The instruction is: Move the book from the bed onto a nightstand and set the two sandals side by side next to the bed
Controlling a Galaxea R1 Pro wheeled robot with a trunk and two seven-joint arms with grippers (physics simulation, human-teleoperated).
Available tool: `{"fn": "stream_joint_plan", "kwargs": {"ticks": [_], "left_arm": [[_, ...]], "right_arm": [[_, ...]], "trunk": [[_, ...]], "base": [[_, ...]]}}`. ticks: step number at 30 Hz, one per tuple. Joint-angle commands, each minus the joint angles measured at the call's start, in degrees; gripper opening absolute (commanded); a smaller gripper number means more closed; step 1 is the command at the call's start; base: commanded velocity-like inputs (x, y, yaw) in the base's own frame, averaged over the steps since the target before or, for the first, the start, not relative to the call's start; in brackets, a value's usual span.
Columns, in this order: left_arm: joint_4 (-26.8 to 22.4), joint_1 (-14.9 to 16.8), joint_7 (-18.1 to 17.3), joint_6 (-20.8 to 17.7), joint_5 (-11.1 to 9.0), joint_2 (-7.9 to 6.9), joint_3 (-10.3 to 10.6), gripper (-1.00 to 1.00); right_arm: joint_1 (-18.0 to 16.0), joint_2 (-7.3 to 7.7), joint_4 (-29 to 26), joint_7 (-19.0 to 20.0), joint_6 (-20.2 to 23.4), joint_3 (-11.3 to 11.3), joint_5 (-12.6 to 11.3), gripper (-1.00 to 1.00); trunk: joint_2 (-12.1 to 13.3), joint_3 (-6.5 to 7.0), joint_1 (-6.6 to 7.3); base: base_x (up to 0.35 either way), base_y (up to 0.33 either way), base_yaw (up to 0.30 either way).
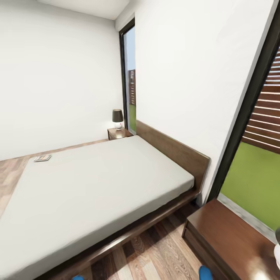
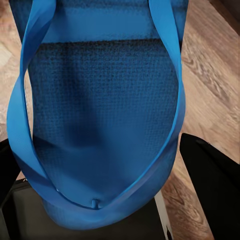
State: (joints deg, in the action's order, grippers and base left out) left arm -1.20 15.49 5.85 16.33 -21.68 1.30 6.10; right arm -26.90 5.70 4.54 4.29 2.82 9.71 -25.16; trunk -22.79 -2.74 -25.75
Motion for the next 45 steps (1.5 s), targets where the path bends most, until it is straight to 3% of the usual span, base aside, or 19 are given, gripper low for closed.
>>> {"fn": "stream_joint_plan", "kwargs": {"ticks": [1,45], "left_arm": [[0.1,0.1,0.2,0.2,-0.3,0.02,0.5,-1.00],[0.1,0.1,0.2,0.2,-0.3,0.01,0.5,-1.00]], "right_arm": [[-0.1,0.01,0.1,0.3,0.1,0.5,-0.6,-1.00],[-0.1,0.00,0.1,0.3,0.1,0.5,-0.6,-1.00]], "trunk": [[-0.1,-0.13,-0.04],[-0.1,-0.13,-0.04]], "base": [[0.000,0.000,0.291],[0.000,0.000,0.291]]}}
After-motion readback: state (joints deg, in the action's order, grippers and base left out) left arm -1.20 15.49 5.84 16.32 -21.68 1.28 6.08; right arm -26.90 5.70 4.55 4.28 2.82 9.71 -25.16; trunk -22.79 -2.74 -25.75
